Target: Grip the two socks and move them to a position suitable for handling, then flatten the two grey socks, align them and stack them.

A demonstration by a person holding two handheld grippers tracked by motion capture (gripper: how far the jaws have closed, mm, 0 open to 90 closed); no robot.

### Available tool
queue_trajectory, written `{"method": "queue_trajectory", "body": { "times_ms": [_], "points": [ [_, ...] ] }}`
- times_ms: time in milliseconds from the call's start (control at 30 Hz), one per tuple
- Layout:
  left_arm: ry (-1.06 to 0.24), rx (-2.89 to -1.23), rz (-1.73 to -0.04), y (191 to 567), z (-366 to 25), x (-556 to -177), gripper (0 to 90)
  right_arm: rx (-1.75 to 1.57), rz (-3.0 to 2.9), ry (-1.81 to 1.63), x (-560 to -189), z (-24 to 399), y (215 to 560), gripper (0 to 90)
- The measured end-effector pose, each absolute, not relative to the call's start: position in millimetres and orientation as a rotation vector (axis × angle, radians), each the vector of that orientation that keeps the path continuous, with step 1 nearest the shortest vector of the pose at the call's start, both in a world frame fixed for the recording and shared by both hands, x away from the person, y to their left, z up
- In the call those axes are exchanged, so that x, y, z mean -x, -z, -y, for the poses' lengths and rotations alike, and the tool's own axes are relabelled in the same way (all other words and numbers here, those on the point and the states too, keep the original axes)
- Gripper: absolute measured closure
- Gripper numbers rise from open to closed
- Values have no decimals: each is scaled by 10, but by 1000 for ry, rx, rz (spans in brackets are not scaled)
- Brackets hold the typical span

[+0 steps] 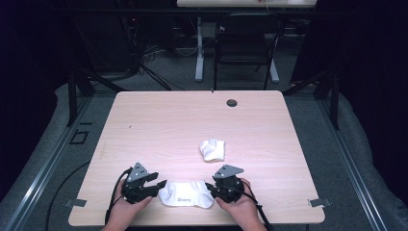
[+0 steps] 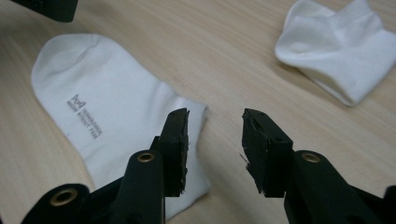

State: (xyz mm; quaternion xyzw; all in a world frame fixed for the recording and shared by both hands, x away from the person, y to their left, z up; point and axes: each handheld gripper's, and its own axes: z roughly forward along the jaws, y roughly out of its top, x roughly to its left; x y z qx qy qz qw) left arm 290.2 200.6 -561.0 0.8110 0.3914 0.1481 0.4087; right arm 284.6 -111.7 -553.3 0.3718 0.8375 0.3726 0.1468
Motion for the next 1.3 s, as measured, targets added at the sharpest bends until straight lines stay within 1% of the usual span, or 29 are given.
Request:
{"method": "queue_trajectory", "body": {
  "times_ms": [233, 333, 367, 433, 467, 567, 867, 1000, 1133, 1300],
  "points": [
    [-384, -2029, -1016, 5613, -2060, -2950, 520, -1121, -2338, -1053, -3073, 1154, 5413, 588],
    [-384, -2024, -1019, 5613, -2064, -2961, 519, -1135, -2302, -1040, -3170, 1156, 5360, 553],
    [-383, -2023, -1020, 5612, -2064, -2960, 516, -1134, -2288, -1034, -3201, 1153, 5347, 553],
    [-383, -2020, -1020, 5612, -2058, -2956, 513, -1141, -2269, -1034, -3259, 1141, 5330, 568],
    [-382, -2018, -1019, 5613, -2055, -2954, 511, -1133, -2273, -1011, -3301, 1142, 5305, 597],
    [-381, -2023, -1009, 5614, -2046, -2949, 507, -1142, -2276, -999, -3405, 1133, 5264, 641],
    [-369, -2016, -1006, 5615, -2058, -2964, 499, -1192, -2251, -950, -3719, 1150, 5202, 655],
    [-367, -2014, -1007, 5621, -2057, -2966, 498, -1260, -2253, -966, -3854, 1131, 5235, 650],
    [-362, -2016, -1005, 5621, -2053, -2963, 497, -1279, -2260, -987, -3906, 1032, 5316, 642],
    [-367, -2018, -1005, 5627, -2049, -2961, 496, -1269, -2286, -975, -3950, 850, 5424, 594]
  ]
}}
